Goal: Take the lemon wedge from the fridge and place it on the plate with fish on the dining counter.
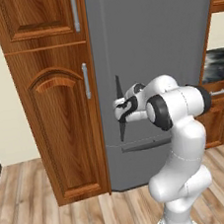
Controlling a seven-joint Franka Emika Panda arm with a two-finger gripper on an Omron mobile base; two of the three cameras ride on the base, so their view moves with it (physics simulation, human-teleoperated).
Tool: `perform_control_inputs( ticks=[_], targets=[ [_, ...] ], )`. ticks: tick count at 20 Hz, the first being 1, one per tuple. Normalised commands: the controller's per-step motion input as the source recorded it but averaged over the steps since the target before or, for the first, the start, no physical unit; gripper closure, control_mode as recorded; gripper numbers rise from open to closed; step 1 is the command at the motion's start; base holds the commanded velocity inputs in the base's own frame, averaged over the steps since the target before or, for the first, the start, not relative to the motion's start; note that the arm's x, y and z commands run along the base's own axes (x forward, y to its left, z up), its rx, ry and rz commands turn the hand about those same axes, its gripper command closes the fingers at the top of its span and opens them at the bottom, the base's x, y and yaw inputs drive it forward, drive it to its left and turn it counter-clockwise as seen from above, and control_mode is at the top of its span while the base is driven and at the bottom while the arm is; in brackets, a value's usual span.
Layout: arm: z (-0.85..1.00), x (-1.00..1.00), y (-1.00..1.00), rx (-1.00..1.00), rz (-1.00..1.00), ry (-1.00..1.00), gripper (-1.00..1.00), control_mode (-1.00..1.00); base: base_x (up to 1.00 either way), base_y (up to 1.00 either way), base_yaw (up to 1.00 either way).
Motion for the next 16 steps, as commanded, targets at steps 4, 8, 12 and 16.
perform_control_inputs(
  ticks=[4, 8, 12, 16],
  targets=[
    [-0.27, 0.56, 0.00, 0.00, 0.00, -0.04, -1.00, -1.00, 0.00, 0.00, 0.00],
    [-0.27, 0.61, 0.00, 0.00, 0.00, -0.04, -1.00, -1.00, 0.00, 0.00, 0.00],
    [-0.21, 0.67, 0.00, 0.00, 0.00, -0.02, -1.00, -1.00, 0.00, 0.00, 0.00],
    [-0.18, 0.68, 0.00, 0.00, 0.00, -0.01, -1.00, -1.00, 0.00, 0.00, 0.00]
  ],
)
